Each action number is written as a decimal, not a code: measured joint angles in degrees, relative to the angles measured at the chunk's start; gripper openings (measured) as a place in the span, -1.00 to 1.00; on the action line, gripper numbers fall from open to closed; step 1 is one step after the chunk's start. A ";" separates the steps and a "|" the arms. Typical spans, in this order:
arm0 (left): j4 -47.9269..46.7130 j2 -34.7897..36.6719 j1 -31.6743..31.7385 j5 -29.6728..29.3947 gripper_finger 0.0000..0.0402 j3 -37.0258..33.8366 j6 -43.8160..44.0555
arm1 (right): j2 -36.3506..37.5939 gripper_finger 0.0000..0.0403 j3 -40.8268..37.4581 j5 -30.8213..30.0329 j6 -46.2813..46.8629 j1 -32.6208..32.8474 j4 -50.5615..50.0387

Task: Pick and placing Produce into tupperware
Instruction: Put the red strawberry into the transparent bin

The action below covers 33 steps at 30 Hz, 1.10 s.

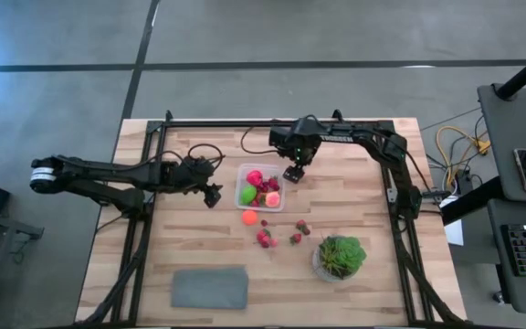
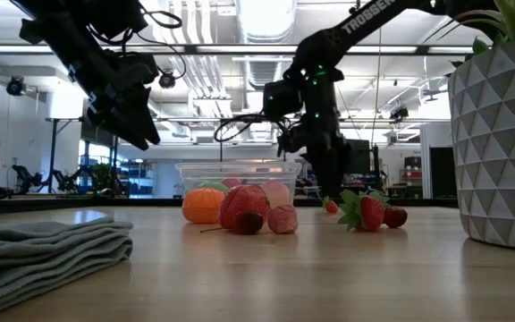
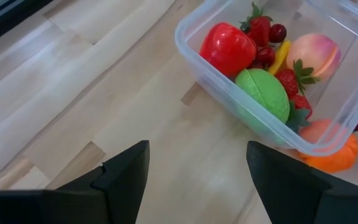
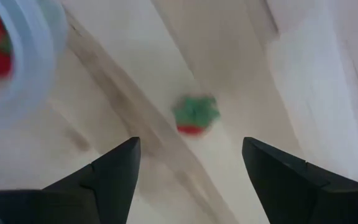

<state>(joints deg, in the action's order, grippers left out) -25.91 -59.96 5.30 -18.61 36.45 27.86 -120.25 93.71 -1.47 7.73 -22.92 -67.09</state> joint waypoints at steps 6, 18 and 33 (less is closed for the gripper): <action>0.03 0.00 0.32 -0.09 0.27 -0.02 -0.14 | 0.22 0.33 -3.47 0.31 1.22 0.16 5.92; 0.09 0.00 0.35 -0.09 0.27 -0.04 -0.09 | 0.22 0.13 -6.31 -0.09 2.79 -0.08 9.27; 0.28 -0.02 0.35 -0.09 0.27 0.07 0.30 | 0.20 -0.41 -7.64 0.39 1.68 -1.28 9.85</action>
<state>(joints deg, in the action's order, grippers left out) -25.63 -59.99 5.65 -18.70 36.51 28.16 -120.05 86.08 -1.08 9.41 -24.21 -57.23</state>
